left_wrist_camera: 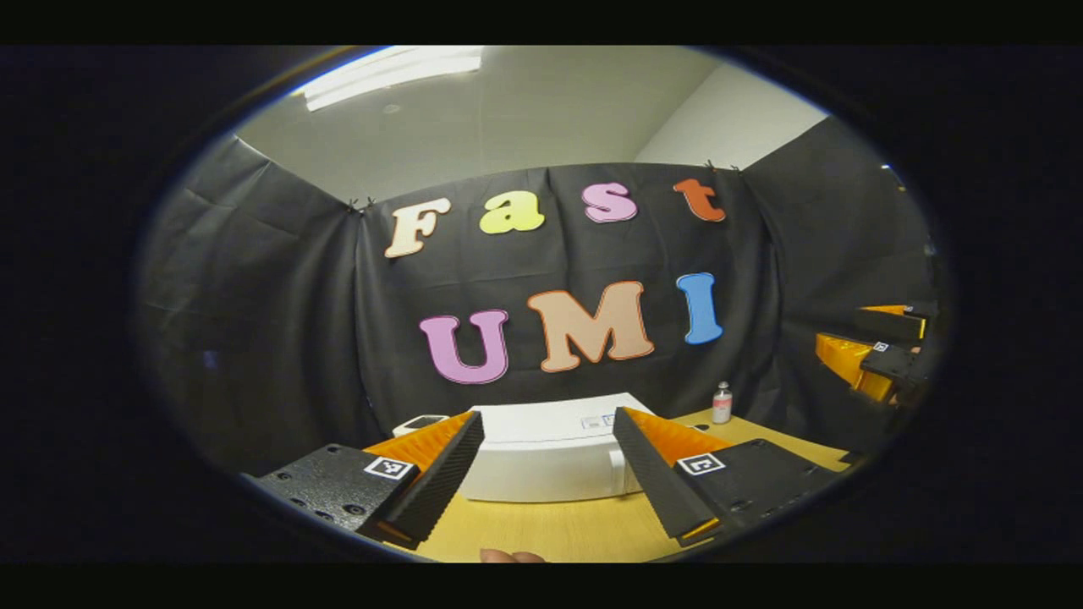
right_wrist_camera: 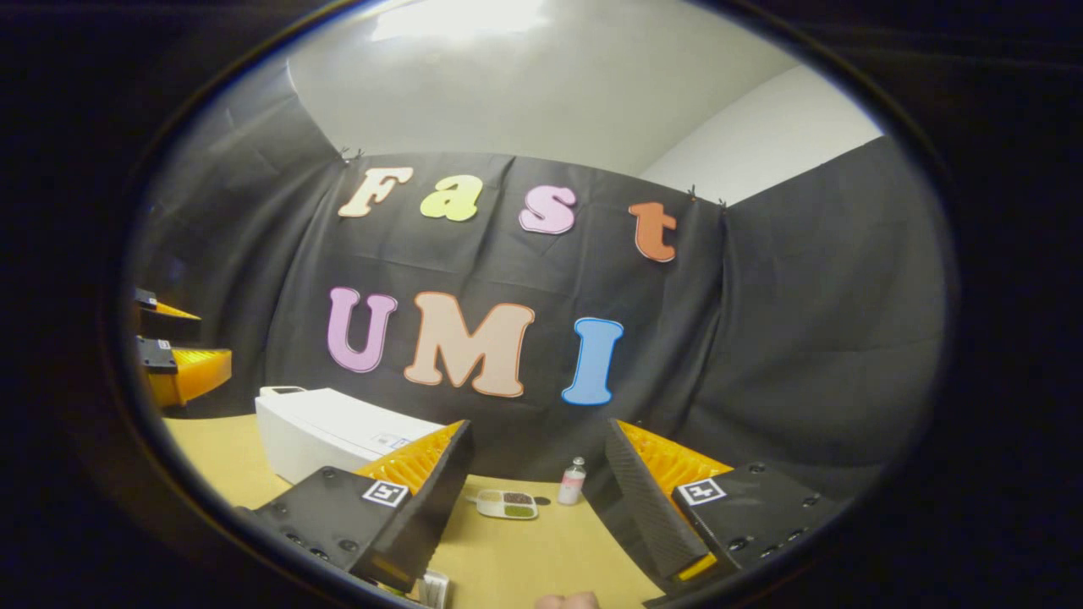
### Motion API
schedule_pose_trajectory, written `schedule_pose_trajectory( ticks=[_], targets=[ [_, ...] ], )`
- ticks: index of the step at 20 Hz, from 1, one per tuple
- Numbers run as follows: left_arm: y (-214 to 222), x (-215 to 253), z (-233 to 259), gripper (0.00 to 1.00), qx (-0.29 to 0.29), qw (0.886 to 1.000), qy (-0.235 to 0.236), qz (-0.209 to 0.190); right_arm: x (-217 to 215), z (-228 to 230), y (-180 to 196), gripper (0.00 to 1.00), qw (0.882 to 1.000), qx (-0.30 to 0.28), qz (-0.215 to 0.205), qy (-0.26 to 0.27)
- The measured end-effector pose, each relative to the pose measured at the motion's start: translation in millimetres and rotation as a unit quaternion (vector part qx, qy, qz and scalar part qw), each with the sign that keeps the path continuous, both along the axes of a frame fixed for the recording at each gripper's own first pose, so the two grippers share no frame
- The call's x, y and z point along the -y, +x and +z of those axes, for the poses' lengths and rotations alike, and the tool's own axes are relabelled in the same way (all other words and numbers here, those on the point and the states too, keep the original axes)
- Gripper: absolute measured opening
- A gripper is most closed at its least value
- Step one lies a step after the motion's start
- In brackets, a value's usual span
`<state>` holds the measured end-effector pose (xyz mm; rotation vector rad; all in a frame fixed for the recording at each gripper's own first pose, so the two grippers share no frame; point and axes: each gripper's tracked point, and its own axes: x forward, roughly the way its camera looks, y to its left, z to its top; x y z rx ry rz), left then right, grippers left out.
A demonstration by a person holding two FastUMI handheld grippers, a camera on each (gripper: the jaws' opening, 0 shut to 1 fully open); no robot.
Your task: Open the microwave oven with the left hand, put the food in, and close the microwave oven.
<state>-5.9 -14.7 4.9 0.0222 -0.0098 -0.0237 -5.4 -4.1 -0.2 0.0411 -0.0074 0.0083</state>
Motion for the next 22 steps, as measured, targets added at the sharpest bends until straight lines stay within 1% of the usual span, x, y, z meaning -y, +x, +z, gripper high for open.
schedule_pose_trajectory(
  ticks=[1, 3, 4, 5, 11, 12, 13, 14, 15, 16, 17, 18, 21, 22],
  targets=[
    [-0.6, 0.2, -1.2, 1.00, -0.002, 1.000, -0.002, 0.001, -0.1, -0.8, 0.0, 0.97, 1.000, 0.000, 0.001, -0.003],
    [-0.6, 0.4, -2.9, 0.94, -0.004, 1.000, -0.002, 0.002, -1.3, -0.4, 0.3, 0.97, 1.000, 0.000, 0.003, -0.005],
    [-1.9, -0.3, -2.8, 1.00, -0.005, 1.000, 0.000, 0.003, 0.3, -0.2, -0.7, 0.97, 1.000, 0.000, 0.003, -0.004],
    [-2.3, 0.0, -3.4, 0.97, -0.006, 1.000, 0.000, 0.003, 0.6, -0.5, -0.7, 0.97, 1.000, 0.000, 0.003, -0.003],
    [-3.6, -0.6, -4.5, 0.98, -0.009, 1.000, 0.003, 0.008, 3.8, -1.5, 0.6, 0.97, 1.000, 0.002, 0.004, -0.001],
    [-3.9, -1.1, -3.2, 1.00, -0.008, 1.000, 0.004, 0.008, 3.9, -1.6, 0.2, 0.97, 1.000, 0.002, 0.004, -0.001],
    [-4.1, -1.1, -3.7, 1.00, -0.007, 1.000, 0.004, 0.008, 3.3, -1.7, 0.8, 0.97, 1.000, 0.003, 0.004, 0.000],
    [-3.2, -1.4, -3.8, 0.98, -0.008, 1.000, 0.005, 0.008, 3.2, -1.7, 1.1, 0.97, 1.000, 0.003, 0.004, 0.001],
    [-2.7, -1.9, -3.9, 1.00, -0.008, 1.000, 0.005, 0.009, 2.7, -1.5, 1.9, 0.97, 1.000, 0.003, 0.004, 0.001],
    [-1.7, -2.2, -3.7, 0.97, -0.007, 1.000, 0.005, 0.009, 1.9, -1.6, 2.5, 0.97, 1.000, 0.003, 0.005, 0.001],
    [-0.9, -2.2, -3.6, 0.98, -0.008, 1.000, 0.005, 0.009, 1.0, -1.2, 3.0, 0.97, 1.000, 0.003, 0.005, 0.000],
    [0.2, -2.3, -4.0, 1.00, -0.008, 1.000, 0.004, 0.009, 0.5, -2.1, 3.2, 0.97, 1.000, 0.004, 0.006, 0.000],
    [0.9, -1.4, -4.6, 1.00, -0.008, 1.000, 0.003, 0.009, 0.2, -1.0, 6.0, 0.97, 1.000, 0.004, 0.006, 0.000],
    [1.6, -0.8, -5.1, 0.98, -0.009, 1.000, 0.003, 0.008, 0.5, -2.4, 6.5, 0.97, 1.000, 0.004, 0.007, 0.001]
  ],
)
